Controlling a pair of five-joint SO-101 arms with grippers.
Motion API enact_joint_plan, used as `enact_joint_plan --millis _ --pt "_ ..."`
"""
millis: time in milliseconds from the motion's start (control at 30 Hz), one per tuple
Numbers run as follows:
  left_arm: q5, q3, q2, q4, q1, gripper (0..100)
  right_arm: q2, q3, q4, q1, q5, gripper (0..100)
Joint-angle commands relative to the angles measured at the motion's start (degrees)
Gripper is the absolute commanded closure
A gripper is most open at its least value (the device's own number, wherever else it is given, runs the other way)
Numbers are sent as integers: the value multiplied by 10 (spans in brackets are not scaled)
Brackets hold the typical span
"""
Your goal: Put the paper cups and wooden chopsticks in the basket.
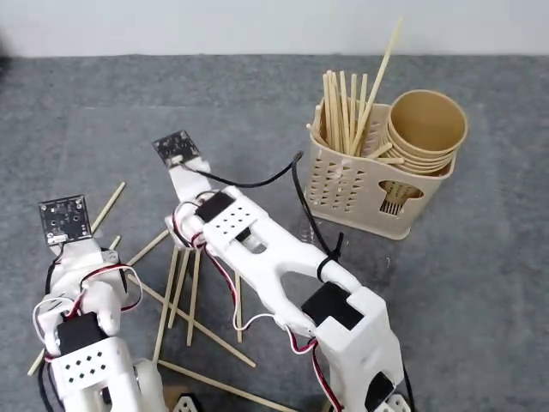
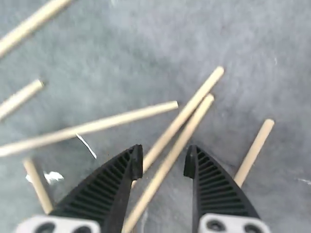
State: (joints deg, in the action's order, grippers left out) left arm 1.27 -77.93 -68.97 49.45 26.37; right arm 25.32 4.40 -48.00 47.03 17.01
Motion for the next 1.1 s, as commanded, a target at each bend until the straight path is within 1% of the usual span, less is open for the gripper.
enact_joint_plan --millis 0,200,433,633,700,800,867,933,1067 --pt "-7 13 -12 -14 -3 987 -3 44 0 -5 20 837" --pt "-7 13 -12 -14 -3 987 54 46 43 -7 19 837" --pt "-7 13 -12 -14 -4 987 78 45 37 -18 19 840" --pt "-7 13 -12 -14 -4 987 80 46 -45 -21 18 842" --pt "-6 13 -12 -14 -4 987 80 46 -69 -21 18 870" --pt "-6 13 -12 -14 -4 987 80 46 -97 -22 16 940" --pt "-6 13 -12 -14 -4 987 80 46 -117 -25 -3 973" --pt "-6 13 -12 -14 -4 987 80 46 -134 -29 -18 990" --pt "-6 13 -12 -14 -4 987 73 45 -166 -37 -35 991"
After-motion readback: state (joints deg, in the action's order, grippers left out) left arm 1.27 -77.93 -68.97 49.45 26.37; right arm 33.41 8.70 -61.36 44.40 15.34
